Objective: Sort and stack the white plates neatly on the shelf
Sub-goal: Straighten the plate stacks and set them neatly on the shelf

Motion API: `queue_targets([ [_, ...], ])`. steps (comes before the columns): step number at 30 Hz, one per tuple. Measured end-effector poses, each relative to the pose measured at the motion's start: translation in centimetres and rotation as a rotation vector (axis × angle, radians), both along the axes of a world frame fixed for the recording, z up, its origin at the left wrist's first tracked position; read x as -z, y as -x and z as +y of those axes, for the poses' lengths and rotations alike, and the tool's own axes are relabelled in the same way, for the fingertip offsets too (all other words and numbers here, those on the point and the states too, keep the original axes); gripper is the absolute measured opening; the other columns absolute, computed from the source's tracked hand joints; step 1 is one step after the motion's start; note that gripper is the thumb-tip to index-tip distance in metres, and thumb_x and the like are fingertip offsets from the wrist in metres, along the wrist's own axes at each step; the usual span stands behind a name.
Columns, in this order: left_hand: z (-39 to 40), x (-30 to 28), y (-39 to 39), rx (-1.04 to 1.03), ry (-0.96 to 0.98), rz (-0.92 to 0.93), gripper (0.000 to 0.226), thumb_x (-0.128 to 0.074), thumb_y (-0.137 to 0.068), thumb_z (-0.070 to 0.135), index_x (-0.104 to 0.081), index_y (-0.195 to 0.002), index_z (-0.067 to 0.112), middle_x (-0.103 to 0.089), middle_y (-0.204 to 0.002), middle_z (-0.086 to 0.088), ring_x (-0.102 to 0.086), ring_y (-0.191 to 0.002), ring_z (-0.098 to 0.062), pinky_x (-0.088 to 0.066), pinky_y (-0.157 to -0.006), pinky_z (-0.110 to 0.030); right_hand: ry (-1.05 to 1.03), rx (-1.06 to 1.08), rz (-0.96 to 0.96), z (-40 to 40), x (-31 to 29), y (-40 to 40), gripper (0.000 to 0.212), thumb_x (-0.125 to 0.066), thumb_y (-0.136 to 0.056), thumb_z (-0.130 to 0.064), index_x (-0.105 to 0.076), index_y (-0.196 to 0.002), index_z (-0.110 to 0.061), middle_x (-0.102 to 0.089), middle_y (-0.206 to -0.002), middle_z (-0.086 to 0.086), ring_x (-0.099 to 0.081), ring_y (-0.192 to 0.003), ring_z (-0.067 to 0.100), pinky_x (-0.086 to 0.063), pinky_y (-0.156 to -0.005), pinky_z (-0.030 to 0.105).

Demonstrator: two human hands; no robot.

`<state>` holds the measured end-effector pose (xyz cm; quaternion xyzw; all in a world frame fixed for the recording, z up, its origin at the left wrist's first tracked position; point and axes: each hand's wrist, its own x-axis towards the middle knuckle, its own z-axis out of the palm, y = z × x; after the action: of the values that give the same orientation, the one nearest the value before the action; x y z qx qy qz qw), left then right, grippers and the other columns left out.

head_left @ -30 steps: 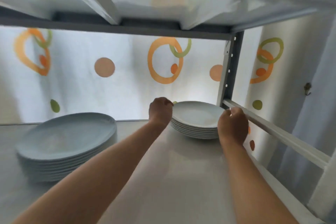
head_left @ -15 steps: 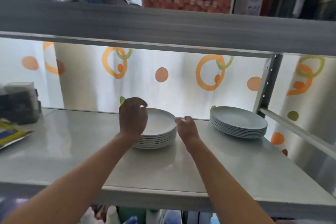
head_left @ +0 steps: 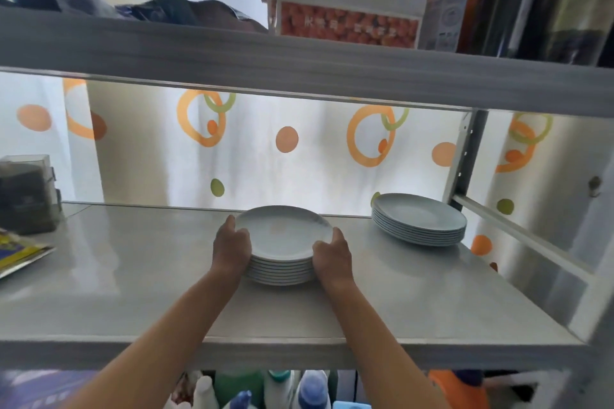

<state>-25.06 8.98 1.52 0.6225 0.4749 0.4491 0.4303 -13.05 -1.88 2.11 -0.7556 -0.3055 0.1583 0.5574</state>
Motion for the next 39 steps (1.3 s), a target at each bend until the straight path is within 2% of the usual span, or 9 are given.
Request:
queue_targets([
  [5, -3.7, 0.8, -1.4, 0.047, -0.015, -0.004, 0.055, -0.038, -0.090, 0.002, -0.037, -0.145, 0.004, -0.040, -0.149, -0.016, -0.039, -0.135, -0.032, -0.030, -0.113, -0.041, -0.029, 0.092, -0.058, -5.1, 0.6, -0.2, 0.051, -0.044, -0.089, -0.006, -0.042, -0.140, -0.011, -0.057, -0.132, 0.013, -0.053, -0.116, 0.031, -0.036, -0.087, 0.028],
  [9, -5.2, 1.3, -3.6, 0.068, -0.008, -0.073, 0.057, -0.039, -0.089, 0.003, -0.037, -0.146, 0.006, -0.040, -0.151, -0.011, -0.039, -0.136, -0.028, -0.029, -0.115, -0.042, -0.031, 0.120, -0.042, -7.1, 0.7, -1.7, 0.056, -0.041, -0.093, -0.006, -0.030, -0.148, -0.012, -0.047, -0.145, 0.010, -0.046, -0.128, 0.028, -0.029, -0.086, 0.021],
  [15, -1.9, 0.4, -8.7, 0.068, 0.038, -0.013, 0.061, -0.035, -0.082, 0.019, -0.044, -0.140, 0.003, -0.044, -0.147, -0.016, -0.041, -0.134, -0.032, -0.030, -0.114, -0.040, -0.002, 0.177, 0.056, -2.9, 0.0, -6.3, 0.047, -0.040, -0.091, -0.004, -0.039, -0.138, -0.007, -0.052, -0.136, 0.012, -0.049, -0.122, 0.027, -0.031, -0.084, 0.022],
  [17, -0.4, -0.1, -10.6, 0.058, 0.052, 0.043, 0.056, -0.037, -0.090, 0.014, -0.036, -0.145, 0.004, -0.038, -0.150, -0.016, -0.036, -0.138, -0.031, -0.027, -0.114, -0.035, 0.040, 0.204, 0.099, -0.9, -0.5, -8.1, 0.043, -0.039, -0.093, -0.006, -0.037, -0.136, -0.002, -0.052, -0.136, 0.016, -0.051, -0.121, 0.031, -0.035, -0.086, 0.025],
  [23, 3.6, -0.3, -14.7, 0.012, 0.054, 0.075, 0.047, -0.037, -0.090, 0.009, -0.040, -0.135, -0.006, -0.047, -0.137, -0.027, -0.042, -0.128, -0.040, -0.033, -0.106, -0.046, 0.077, 0.326, 0.145, 3.6, -0.8, -11.3, 0.037, -0.041, -0.092, -0.009, -0.032, -0.127, 0.002, -0.050, -0.135, 0.022, -0.053, -0.120, 0.038, -0.043, -0.088, 0.034],
  [26, 4.9, -0.1, -16.0, 0.015, 0.068, 0.019, 0.049, -0.039, -0.087, 0.007, -0.038, -0.133, -0.011, -0.043, -0.137, -0.033, -0.040, -0.129, -0.044, -0.034, -0.105, -0.050, 0.137, 0.430, -0.072, 4.2, -0.1, -12.8, 0.046, -0.050, -0.088, -0.024, -0.042, -0.125, 0.001, -0.054, -0.128, 0.020, -0.056, -0.113, 0.037, -0.046, -0.086, 0.037],
  [29, 5.7, 0.6, -17.0, 0.005, 0.063, -0.049, 0.050, -0.039, -0.084, 0.008, -0.038, -0.129, -0.012, -0.042, -0.136, -0.034, -0.040, -0.127, -0.046, -0.035, -0.104, -0.054, 0.101, 0.407, -0.203, 4.5, 0.7, -14.3, 0.040, -0.048, -0.090, -0.032, -0.049, -0.115, -0.001, -0.065, -0.108, 0.016, -0.063, -0.099, 0.036, -0.045, -0.076, 0.035],
  [35, 6.2, 1.0, -17.6, 0.100, 0.095, -0.163, 0.054, -0.038, -0.083, 0.020, -0.043, -0.133, 0.002, -0.050, -0.138, -0.019, -0.045, -0.127, -0.037, -0.035, -0.108, -0.051, -0.021, 0.390, -0.143, 4.9, 1.0, -15.6, 0.029, -0.051, -0.094, -0.030, -0.052, -0.103, -0.003, -0.063, -0.092, 0.009, -0.062, -0.094, 0.033, -0.039, -0.073, 0.031],
  [39, 5.5, 0.7, -17.5, 0.166, 0.063, -0.188, 0.060, -0.041, -0.090, 0.025, -0.031, -0.147, 0.011, -0.037, -0.152, -0.007, -0.033, -0.140, -0.025, -0.025, -0.116, -0.044, -0.034, 0.356, -0.094, 4.9, 1.0, -15.9, 0.023, -0.056, -0.088, -0.025, -0.051, -0.098, -0.006, -0.055, -0.081, 0.000, -0.057, -0.082, 0.028, -0.039, -0.069, 0.029],
])
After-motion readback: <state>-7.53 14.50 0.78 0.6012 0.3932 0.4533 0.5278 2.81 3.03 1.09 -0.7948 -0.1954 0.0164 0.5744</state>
